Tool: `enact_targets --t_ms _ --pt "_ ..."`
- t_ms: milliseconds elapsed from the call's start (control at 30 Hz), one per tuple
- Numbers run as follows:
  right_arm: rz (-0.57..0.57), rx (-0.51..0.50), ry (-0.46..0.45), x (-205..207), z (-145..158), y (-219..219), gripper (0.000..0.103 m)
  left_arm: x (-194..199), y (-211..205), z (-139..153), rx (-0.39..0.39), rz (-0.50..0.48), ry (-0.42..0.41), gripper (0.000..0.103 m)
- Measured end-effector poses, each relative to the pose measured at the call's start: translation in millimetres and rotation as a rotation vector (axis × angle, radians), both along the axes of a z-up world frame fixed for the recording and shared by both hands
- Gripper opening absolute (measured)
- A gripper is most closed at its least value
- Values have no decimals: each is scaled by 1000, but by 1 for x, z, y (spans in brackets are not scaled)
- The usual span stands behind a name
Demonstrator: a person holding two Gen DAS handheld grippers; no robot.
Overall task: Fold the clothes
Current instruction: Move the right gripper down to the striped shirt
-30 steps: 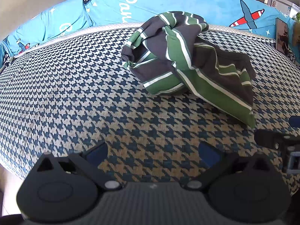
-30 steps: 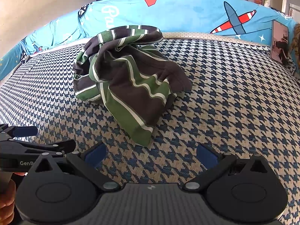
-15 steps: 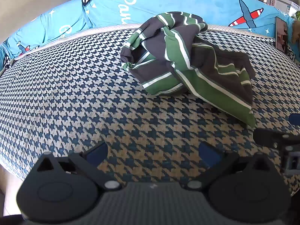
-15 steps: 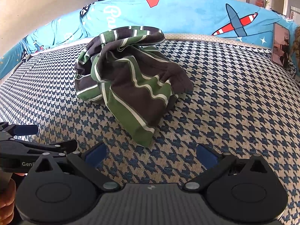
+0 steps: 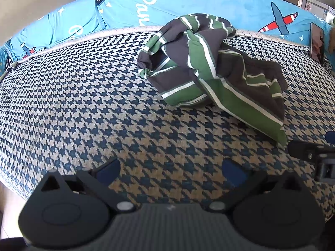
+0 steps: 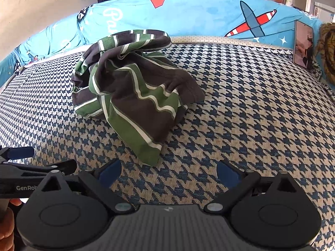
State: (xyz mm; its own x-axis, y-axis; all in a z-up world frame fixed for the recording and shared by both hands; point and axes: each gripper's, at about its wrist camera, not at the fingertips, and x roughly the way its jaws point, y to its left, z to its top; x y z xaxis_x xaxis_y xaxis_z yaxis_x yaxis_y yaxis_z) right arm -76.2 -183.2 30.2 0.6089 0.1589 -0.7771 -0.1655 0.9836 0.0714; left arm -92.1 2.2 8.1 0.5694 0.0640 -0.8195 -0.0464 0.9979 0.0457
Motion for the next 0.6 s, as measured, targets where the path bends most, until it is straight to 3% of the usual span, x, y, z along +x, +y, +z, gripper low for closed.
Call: enact_targets --t_ms 167,367,600 --pt "-41 -53 11 4 -3 4 98 6 1 -2 -3 21 -2 103" --pt "-11 -102 -49 10 3 10 98 25 14 5 -45 63 -23 103" --pt "-1 -31 -60 23 8 3 86 44 11 17 24 25 -89 103"
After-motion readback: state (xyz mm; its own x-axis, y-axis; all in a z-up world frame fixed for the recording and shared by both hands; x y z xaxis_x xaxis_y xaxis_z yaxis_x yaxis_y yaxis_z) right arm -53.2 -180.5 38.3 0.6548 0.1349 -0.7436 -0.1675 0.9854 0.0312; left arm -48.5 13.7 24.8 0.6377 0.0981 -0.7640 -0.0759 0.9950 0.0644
